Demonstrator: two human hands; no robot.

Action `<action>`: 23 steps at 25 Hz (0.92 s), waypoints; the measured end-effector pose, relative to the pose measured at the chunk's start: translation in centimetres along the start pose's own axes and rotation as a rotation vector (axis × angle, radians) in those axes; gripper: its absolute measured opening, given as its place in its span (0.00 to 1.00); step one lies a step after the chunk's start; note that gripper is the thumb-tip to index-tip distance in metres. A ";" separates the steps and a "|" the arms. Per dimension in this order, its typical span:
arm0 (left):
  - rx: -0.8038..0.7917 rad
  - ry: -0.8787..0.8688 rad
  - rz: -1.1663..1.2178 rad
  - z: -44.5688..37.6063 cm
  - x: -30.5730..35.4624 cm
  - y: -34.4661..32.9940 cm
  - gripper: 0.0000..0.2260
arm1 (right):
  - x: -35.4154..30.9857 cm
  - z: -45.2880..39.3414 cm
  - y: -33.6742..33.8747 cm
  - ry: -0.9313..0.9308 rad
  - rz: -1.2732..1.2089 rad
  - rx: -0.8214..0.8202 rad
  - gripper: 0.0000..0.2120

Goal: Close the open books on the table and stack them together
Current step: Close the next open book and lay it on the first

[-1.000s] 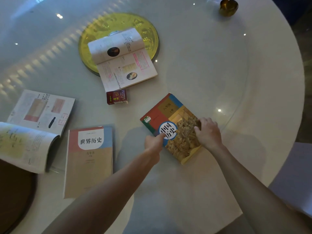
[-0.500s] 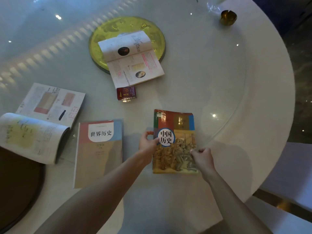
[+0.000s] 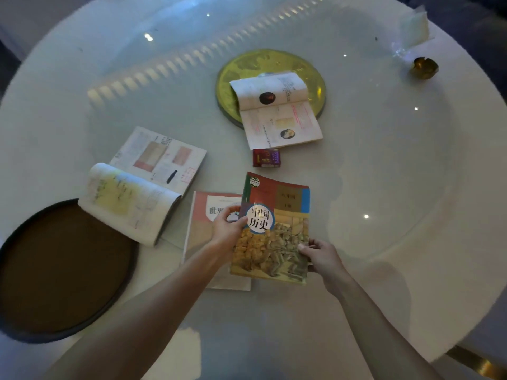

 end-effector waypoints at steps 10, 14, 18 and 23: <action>0.116 -0.091 -0.167 -3.1 -1.8 10.8 0.17 | -1.2 0.3 -11.0 0.105 0.339 0.031 0.04; 0.157 -0.172 -0.324 -3.8 -2.1 12.0 0.18 | -1.3 1.3 -12.2 0.177 0.468 0.096 0.08; 0.160 -0.246 -0.486 -4.1 -2.0 12.4 0.19 | -1.3 1.9 -12.9 0.186 0.540 0.126 0.08; 0.145 -0.317 -0.712 -5.0 -2.7 13.3 0.21 | -0.9 2.1 -13.7 0.180 0.596 0.174 0.16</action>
Point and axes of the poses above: each hand's wrist, its own z-axis away from the middle knuckle, its own y-axis out of the back of the hand, x = y × z, the point moved 7 cm from there along -z, towards the middle knuckle, and after that the axes turned 5 degrees about x, right-handed, at the moved point
